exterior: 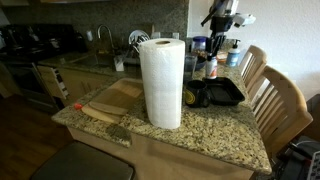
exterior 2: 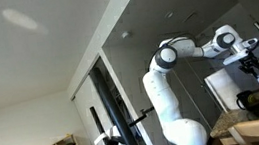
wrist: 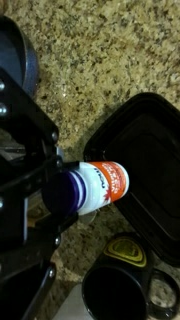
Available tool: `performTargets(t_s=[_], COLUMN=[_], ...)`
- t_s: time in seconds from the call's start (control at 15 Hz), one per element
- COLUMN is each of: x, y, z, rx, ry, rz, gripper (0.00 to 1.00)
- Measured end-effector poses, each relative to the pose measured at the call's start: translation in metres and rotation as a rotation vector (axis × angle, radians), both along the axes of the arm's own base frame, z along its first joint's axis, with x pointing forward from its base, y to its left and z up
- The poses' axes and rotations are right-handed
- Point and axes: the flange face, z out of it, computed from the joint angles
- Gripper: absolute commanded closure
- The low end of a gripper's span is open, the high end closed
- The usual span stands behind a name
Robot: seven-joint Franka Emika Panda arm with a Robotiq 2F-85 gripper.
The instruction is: Put the white and orange bottle in the black bowl, move the clear bottle to the right, move the glass jar to the left
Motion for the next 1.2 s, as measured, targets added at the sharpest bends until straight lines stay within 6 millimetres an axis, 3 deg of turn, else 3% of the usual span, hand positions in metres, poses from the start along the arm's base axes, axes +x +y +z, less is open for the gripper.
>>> performTargets(t_s=[0.27, 0.53, 0.93, 1.2], x=[-0.011, -0.024, -0.047, -0.067], y=[0.023, 0.066, 0.154, 0.186], z=[-0.063, -0.058, -0.055, -0.048], rx=[-0.020, -0.039, -0.067, -0.158], ry=[-0.043, -0.093, -0.180, -0.264], rz=[-0.234, -0.437, -0.692, -0.887], gripper=[0.81, 0.81, 0.81, 0.81])
